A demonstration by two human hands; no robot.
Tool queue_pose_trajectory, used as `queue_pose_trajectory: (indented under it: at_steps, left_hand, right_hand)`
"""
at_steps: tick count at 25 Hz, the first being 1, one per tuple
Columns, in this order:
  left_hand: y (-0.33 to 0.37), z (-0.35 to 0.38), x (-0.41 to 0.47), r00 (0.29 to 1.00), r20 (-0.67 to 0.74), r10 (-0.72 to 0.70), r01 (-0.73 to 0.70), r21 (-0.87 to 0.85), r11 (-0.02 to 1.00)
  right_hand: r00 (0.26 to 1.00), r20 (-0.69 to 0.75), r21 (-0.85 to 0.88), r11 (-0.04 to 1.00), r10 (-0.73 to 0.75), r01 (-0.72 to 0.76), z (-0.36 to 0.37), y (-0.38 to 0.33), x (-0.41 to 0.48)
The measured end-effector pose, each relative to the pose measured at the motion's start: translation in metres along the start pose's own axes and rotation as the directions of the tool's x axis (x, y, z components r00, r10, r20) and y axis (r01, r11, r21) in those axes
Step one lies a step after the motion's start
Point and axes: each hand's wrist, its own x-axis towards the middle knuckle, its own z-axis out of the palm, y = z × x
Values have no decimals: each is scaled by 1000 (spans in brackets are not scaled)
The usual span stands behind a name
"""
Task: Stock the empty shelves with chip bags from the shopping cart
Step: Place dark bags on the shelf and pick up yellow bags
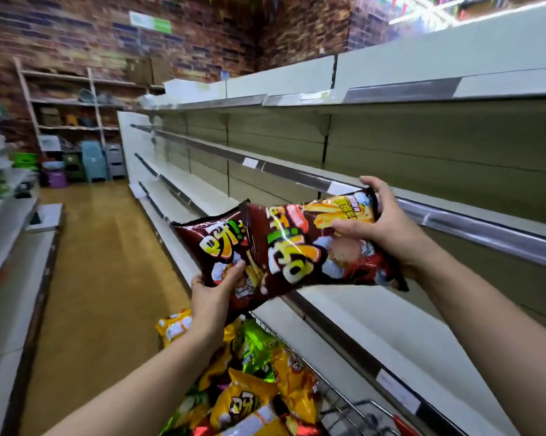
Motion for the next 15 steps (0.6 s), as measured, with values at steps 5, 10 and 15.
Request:
queue_pose_trajectory:
  at_steps: [5, 10, 15]
  left_hand:
    - [-2, 13, -13, 992, 98, -74, 83, -87, 993]
    - [0, 9, -8, 996, 75, -51, 61, -143, 988]
    - [6, 13, -13, 985, 173, 25, -6, -108, 994]
  right_hand:
    - [941, -296, 216, 971, 163, -100, 62, 40, -18]
    - [929, -332, -339, 899, 164, -279, 70, 37, -37]
    - [955, -164, -474, 830, 247, -296, 50, 14, -37]
